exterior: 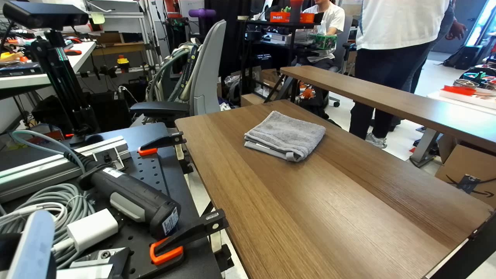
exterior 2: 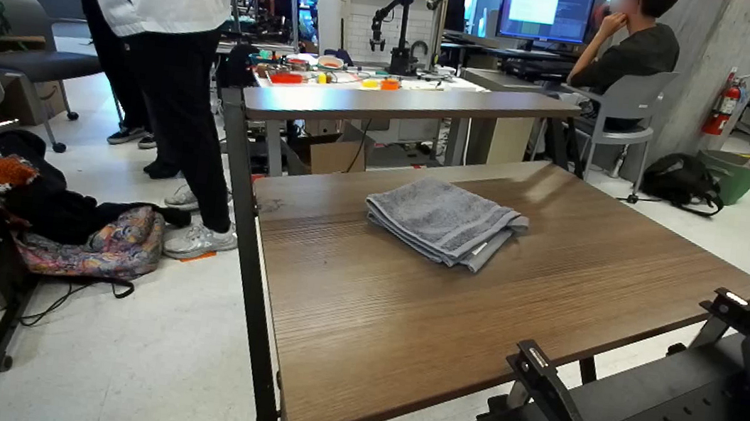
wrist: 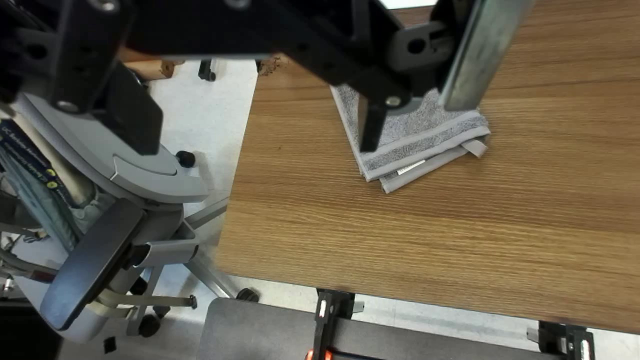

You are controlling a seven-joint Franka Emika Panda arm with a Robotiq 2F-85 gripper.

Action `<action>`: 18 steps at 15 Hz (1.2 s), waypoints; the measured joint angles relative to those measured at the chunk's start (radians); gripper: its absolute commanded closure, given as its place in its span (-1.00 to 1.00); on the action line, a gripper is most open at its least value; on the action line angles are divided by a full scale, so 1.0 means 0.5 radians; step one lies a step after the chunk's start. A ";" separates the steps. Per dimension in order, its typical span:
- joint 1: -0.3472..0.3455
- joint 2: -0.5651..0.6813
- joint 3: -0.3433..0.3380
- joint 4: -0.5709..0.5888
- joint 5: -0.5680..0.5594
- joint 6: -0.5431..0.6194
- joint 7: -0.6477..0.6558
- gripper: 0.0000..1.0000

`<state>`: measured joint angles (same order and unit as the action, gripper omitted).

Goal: Move the towel closer to you

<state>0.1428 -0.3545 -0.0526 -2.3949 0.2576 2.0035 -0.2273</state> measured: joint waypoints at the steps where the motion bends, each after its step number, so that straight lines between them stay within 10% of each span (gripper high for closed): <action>1: 0.000 0.000 0.000 0.000 0.000 0.000 0.000 -1.00; 13: -0.010 0.000 0.011 -0.002 0.000 0.014 0.005 -1.00; 18: -0.017 0.104 0.038 -0.089 0.000 0.466 0.031 -1.00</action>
<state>0.1341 -0.3026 -0.0334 -2.4391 0.2576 2.2367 -0.2116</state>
